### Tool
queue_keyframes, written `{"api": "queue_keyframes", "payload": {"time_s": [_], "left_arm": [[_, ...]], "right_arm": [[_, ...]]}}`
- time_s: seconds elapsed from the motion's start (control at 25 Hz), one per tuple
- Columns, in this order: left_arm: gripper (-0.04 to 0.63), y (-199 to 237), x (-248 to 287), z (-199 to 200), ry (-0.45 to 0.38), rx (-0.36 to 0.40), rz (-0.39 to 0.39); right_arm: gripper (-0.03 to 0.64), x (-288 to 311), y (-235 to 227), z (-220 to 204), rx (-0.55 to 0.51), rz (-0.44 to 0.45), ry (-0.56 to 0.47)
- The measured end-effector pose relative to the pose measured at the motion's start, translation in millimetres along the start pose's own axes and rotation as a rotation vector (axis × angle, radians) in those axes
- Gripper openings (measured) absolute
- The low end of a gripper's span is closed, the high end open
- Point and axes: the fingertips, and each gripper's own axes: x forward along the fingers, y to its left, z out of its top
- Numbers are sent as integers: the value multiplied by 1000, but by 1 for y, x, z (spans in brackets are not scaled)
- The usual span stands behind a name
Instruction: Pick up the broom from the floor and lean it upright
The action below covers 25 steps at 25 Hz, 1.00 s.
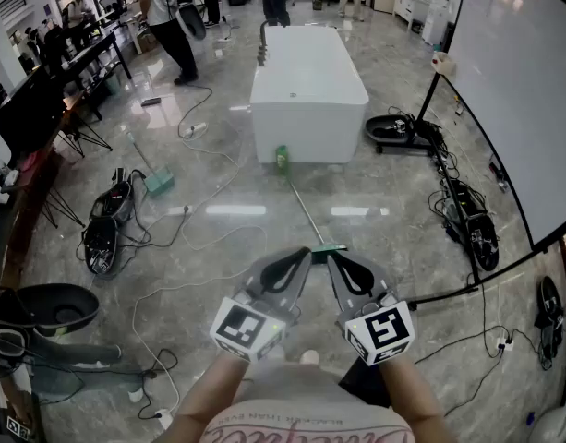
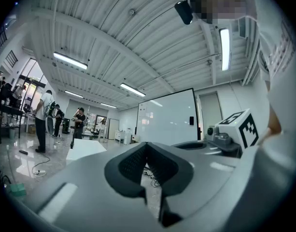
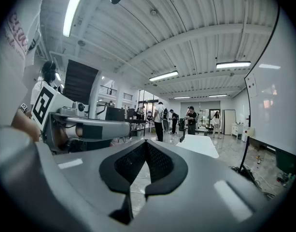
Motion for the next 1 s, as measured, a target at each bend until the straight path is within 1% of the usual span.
{"api": "queue_keyframes", "payload": {"time_s": [0.12, 0.24, 0.44, 0.76, 1.0], "left_arm": [[-2, 9, 0, 0, 11, -8, 37], [-2, 14, 1, -2, 28, -6, 58], [-2, 14, -2, -6, 39, -9, 58], [-2, 15, -6, -6, 46, -17, 63], [-2, 12, -4, -7, 48, -14, 98]], "right_arm": [[0, 1, -1, 1, 1, -4, -7], [0, 2, -1, 3, -1, -7, -11], [0, 2, -1, 3, 0, -15, -11], [2, -1, 3, 2, 28, 4, -22], [2, -9, 1, -3, 38, 22, -24]]}}
